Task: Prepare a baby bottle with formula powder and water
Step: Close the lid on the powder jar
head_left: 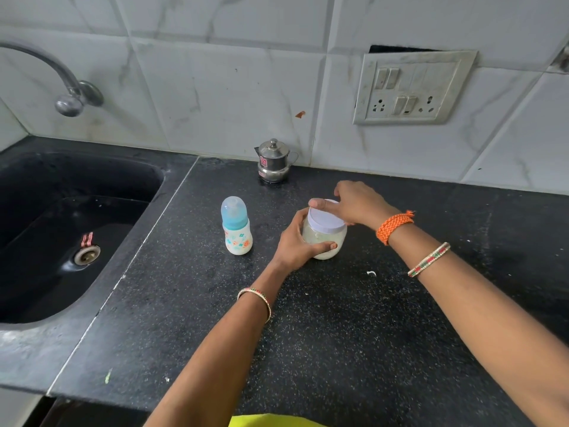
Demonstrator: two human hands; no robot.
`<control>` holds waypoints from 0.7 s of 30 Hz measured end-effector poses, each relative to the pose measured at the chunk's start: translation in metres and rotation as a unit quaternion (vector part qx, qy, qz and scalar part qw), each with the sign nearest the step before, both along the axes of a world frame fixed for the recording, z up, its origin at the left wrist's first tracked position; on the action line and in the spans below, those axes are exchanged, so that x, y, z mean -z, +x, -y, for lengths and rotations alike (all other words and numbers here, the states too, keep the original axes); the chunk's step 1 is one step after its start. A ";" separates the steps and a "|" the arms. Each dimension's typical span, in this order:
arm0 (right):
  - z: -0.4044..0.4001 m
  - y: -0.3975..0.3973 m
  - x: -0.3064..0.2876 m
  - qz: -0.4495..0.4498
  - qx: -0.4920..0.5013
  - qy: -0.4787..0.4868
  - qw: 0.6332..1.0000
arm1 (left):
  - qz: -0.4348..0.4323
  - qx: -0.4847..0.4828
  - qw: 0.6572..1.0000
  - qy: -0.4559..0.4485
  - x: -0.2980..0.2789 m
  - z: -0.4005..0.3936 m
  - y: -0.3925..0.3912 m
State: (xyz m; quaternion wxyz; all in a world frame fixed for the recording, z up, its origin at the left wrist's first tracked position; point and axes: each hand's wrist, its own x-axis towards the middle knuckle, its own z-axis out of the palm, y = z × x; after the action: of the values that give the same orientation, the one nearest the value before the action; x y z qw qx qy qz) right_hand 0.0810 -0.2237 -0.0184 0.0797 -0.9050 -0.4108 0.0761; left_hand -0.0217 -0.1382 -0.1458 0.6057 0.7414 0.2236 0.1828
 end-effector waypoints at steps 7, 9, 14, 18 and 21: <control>0.000 -0.006 -0.005 -0.041 -0.204 -0.239 0.949 | 0.007 -0.004 1.000 0.005 -0.001 0.002 -0.001; -0.004 -0.005 0.001 -0.001 -0.205 -0.188 0.960 | 0.015 -0.012 1.000 0.011 -0.002 0.003 -0.001; -0.019 0.003 -0.009 -0.036 -0.184 -0.162 0.969 | 0.020 -0.025 0.999 0.033 -0.007 0.005 0.000; -0.025 0.006 -0.015 -0.052 -0.184 -0.176 0.966 | 0.015 -0.034 0.998 0.041 -0.010 0.007 -0.001; -0.022 0.005 -0.012 -0.042 -0.175 -0.158 0.971 | 0.005 -0.028 0.999 0.042 -0.013 0.007 -0.003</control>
State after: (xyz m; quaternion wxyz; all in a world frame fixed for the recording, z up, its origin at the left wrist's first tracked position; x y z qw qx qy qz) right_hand 0.0865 -0.2020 -0.0068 -0.0613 -0.8162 -0.5420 0.1906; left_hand -0.0246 -0.1451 -0.1333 0.5696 0.7589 0.2334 0.2125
